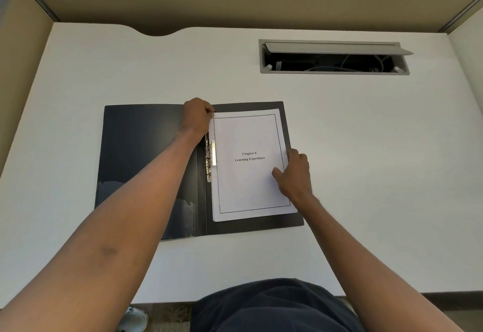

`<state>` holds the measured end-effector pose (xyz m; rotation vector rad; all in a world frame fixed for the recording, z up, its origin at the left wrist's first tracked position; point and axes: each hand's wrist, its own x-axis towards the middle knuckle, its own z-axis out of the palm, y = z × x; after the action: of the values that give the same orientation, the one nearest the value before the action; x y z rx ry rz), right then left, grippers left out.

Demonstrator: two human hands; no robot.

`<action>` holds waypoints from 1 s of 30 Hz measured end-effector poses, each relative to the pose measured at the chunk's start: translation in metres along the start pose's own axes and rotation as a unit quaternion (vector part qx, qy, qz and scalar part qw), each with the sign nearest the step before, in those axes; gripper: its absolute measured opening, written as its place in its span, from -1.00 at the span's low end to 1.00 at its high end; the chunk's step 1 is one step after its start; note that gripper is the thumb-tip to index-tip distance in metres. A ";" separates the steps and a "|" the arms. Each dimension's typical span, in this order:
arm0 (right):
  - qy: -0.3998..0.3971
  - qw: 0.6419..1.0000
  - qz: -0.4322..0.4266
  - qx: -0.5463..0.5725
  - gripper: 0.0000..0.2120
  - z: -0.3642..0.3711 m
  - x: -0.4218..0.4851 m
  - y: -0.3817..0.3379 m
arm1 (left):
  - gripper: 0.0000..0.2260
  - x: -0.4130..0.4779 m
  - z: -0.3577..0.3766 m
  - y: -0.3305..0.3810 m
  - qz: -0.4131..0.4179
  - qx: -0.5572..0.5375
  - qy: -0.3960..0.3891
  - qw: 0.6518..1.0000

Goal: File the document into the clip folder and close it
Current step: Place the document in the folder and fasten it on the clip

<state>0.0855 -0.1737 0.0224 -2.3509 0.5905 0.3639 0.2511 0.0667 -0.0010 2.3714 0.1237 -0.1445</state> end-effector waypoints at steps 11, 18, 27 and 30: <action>-0.015 0.997 -0.057 -0.054 -0.33 0.015 -0.009 0.012 | -0.86 -0.004 -0.002 -0.004 0.000 -0.024 0.024 0.999; -0.010 0.996 -0.069 -0.058 -0.28 0.020 -0.010 0.014 | -0.87 -0.006 -0.007 -0.006 -0.001 -0.026 0.025 0.999; -0.015 0.995 -0.065 -0.076 -0.25 0.020 -0.012 0.010 | -0.88 -0.011 -0.016 -0.008 -0.041 -0.021 0.049 0.998; -0.015 0.992 -0.064 -0.107 -0.28 0.020 -0.012 0.007 | -0.75 -0.015 -0.021 -0.017 -0.117 -0.008 0.057 0.992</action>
<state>0.0695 -0.1608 0.0088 -2.5679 0.3991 0.4211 0.2357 0.0927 0.0046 2.3440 0.4556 -0.1200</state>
